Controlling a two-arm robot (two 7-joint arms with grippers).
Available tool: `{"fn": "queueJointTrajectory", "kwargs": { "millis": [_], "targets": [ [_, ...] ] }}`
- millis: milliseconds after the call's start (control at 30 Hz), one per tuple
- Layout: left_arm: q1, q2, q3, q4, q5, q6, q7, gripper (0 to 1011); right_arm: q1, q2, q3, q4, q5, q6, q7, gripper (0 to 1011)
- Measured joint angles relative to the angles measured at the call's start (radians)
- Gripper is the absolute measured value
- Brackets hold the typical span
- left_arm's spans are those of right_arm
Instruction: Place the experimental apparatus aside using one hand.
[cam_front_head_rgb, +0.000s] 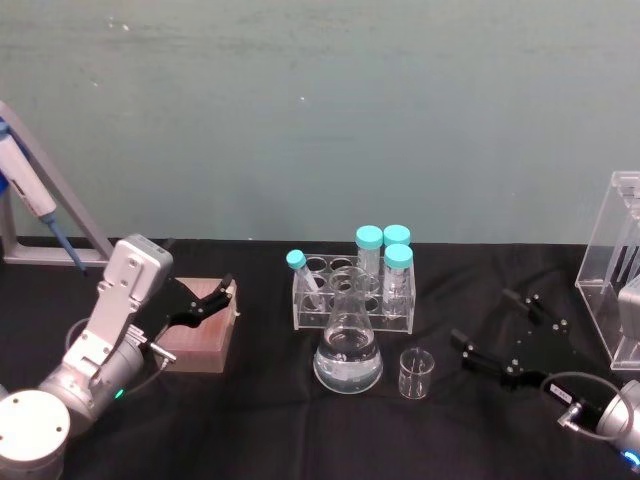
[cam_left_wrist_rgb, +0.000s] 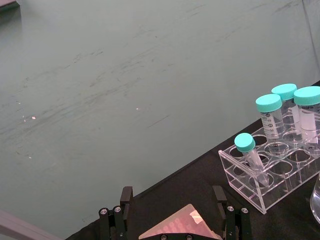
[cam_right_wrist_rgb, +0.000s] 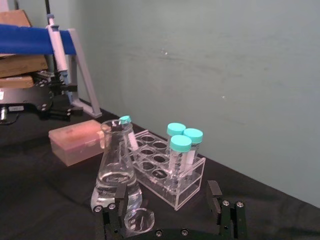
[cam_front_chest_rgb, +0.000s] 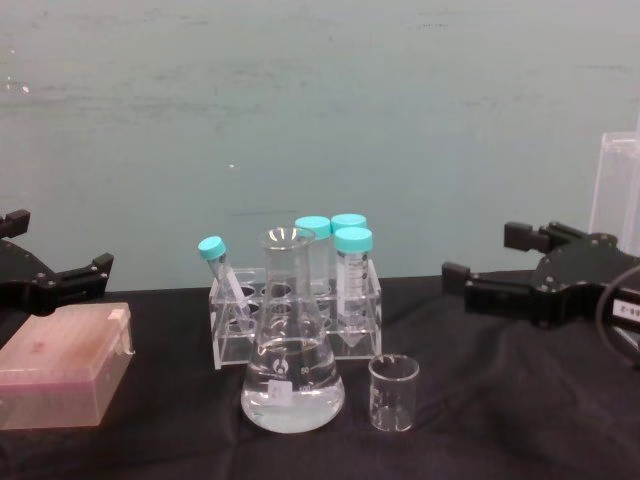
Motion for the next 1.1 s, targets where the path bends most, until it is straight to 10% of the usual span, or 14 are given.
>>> {"fn": "queueJointTrajectory", "kwargs": {
  "millis": [1100],
  "targets": [
    [0.000,0.000,0.000,0.000,0.000,0.000,0.000,1000,0.150,0.067,-0.147,0.156,0.077,0.045,0.151,1003]
  ]
}}
